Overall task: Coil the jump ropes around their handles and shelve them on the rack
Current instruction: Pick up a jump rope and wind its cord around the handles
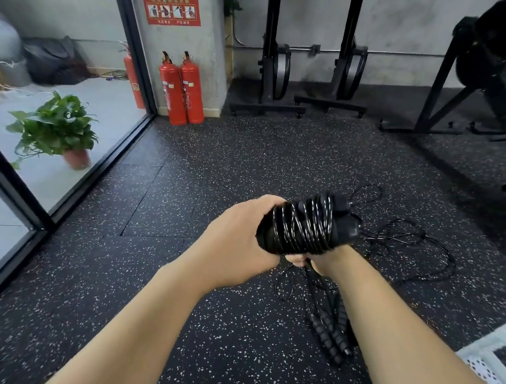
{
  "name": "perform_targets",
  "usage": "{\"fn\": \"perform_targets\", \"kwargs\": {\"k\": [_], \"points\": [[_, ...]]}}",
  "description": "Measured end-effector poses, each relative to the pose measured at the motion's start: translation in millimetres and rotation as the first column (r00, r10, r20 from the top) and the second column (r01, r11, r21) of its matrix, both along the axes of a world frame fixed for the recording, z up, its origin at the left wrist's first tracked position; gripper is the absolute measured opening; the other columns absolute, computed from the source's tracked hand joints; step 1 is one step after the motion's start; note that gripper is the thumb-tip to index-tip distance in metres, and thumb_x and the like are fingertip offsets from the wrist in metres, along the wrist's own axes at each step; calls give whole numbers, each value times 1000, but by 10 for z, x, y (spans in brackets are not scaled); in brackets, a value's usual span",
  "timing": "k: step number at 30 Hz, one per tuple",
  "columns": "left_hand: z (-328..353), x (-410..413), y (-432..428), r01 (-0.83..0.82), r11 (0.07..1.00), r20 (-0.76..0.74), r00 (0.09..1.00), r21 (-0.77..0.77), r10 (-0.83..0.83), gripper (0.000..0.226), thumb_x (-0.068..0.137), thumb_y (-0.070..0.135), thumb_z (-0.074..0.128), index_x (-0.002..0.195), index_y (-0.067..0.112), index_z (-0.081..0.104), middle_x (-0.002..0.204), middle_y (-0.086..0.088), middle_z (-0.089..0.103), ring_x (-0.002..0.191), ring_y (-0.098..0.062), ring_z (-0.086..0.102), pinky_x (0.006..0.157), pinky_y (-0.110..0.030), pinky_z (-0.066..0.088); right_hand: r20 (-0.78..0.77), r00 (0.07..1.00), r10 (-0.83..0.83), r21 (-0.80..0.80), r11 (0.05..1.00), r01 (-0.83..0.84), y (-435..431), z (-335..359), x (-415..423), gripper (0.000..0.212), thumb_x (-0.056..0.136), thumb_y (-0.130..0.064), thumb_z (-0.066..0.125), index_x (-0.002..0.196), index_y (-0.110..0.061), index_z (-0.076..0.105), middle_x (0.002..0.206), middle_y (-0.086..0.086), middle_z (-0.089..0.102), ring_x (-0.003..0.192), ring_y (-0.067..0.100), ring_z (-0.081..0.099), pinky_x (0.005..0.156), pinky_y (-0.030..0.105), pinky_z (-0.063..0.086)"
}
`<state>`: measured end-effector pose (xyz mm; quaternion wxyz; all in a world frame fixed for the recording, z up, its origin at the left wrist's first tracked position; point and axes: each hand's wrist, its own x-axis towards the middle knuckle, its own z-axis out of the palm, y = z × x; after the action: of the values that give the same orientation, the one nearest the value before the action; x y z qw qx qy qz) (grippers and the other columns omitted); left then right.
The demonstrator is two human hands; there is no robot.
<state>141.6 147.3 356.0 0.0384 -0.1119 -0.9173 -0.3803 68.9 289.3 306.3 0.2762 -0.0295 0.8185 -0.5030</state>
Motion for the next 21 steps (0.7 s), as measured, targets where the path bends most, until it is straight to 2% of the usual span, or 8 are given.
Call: {"fn": "perform_targets", "kwargs": {"k": [2,4,5,8,11,15,18,21], "points": [[-29,-31,-13,-63,997,18,998,53,63,44,74,11,67,110,33,56,81,11,63,63,-8,58,51,-28,45,-8,999,-44,45,998,44,-82,167,103,40,98,0,35,61,-15,32,42,-8,38,29,1,31,36,12,25],[-73,-80,-50,-169,981,39,985,96,166,42,73,12,69,108,32,56,78,11,61,59,-6,54,49,-20,40,-108,994,-27,45,998,32,-194,168,137,39,95,1,34,59,-13,37,43,-4,39,35,8,32,39,20,25],[-87,-108,-80,-236,965,54,972,118,231,40,73,11,69,106,30,56,76,10,60,57,-7,53,46,-18,39,-190,982,-21,85,996,38,-263,169,143,39,96,-4,37,58,-13,40,47,-1,41,41,13,35,43,23,26],[-99,-190,-207,-418,889,106,908,186,405,35,73,14,70,102,25,56,78,3,61,57,-12,53,46,-24,41,-322,947,7,156,987,46,-357,149,221,52,98,-50,40,59,-18,49,52,-4,49,49,17,43,52,27,31],[-110,-235,-357,-521,826,162,853,216,495,29,74,11,70,98,20,55,78,-1,60,57,-16,51,50,-26,40,-382,904,193,337,940,-58,-366,120,308,38,97,-49,46,69,-22,47,65,-6,54,65,19,54,57,30,39],[-126,-222,-486,-540,810,246,837,228,489,35,72,7,72,102,12,56,80,-2,57,61,-16,49,54,-26,39,-367,880,301,457,883,-111,-368,175,338,25,101,-42,40,100,-26,58,96,1,67,90,26,64,80,37,51],[-102,-182,-562,-503,819,350,846,277,402,44,69,1,78,103,17,55,81,-1,59,62,-14,49,53,-25,38,-375,860,346,496,859,-130,-336,240,346,31,102,-43,34,107,-24,58,93,2,66,87,27,65,79,36,52],[-65,-157,-620,-480,802,426,847,355,317,44,70,-8,76,105,10,57,79,-2,58,57,-11,49,46,-19,38,-407,830,382,513,847,-139,-328,276,361,27,103,-38,34,110,-21,54,88,2,62,78,27,64,74,37,52]]}}
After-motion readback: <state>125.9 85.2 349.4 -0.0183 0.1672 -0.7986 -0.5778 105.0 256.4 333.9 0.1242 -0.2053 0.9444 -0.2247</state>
